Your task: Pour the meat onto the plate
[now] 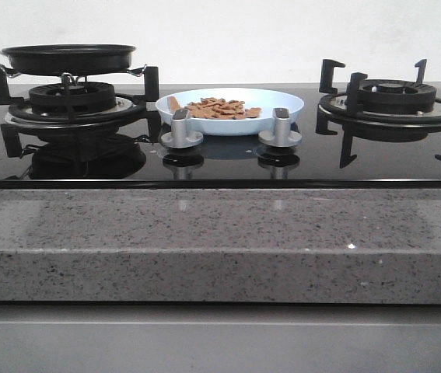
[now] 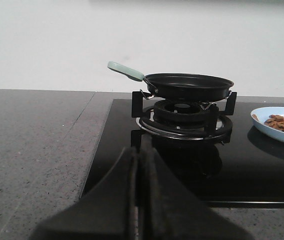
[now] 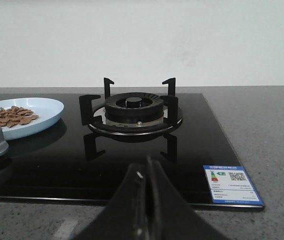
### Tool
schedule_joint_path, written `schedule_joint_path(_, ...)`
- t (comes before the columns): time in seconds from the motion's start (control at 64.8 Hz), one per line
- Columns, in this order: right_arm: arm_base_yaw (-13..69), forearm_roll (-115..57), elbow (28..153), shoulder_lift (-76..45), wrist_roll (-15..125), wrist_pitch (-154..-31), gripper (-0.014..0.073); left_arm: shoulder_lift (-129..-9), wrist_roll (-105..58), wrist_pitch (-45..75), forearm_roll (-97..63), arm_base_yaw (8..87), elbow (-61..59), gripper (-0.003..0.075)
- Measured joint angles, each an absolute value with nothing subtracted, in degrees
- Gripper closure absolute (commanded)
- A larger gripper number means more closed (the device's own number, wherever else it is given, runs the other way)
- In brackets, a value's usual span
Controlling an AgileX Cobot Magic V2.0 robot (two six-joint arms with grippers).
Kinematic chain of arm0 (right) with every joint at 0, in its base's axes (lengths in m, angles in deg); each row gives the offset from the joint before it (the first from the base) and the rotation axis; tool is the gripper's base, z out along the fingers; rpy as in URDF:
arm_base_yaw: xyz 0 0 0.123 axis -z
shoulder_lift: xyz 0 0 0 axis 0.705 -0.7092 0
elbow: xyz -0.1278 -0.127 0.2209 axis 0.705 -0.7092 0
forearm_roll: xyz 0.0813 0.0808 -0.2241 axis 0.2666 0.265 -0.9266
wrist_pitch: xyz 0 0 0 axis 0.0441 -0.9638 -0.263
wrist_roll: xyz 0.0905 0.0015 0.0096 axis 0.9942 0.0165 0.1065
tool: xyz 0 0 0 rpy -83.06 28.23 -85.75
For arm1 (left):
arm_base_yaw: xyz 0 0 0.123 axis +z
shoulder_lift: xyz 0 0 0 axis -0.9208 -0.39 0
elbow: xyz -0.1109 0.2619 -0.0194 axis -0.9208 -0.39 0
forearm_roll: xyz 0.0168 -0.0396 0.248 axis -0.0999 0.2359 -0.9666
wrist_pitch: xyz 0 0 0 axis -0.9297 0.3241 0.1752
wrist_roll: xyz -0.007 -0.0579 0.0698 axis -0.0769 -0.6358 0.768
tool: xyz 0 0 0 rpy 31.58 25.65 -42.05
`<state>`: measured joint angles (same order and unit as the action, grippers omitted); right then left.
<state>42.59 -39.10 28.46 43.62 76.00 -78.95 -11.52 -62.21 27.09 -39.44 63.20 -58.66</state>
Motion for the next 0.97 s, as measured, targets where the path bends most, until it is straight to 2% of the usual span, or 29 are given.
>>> schedule_joint_path(0.972,44.59,-39.10,28.42,43.62,76.00,-81.99,0.0714,-11.52,-62.25,27.09,-39.44,63.20,-58.66,0.0741)
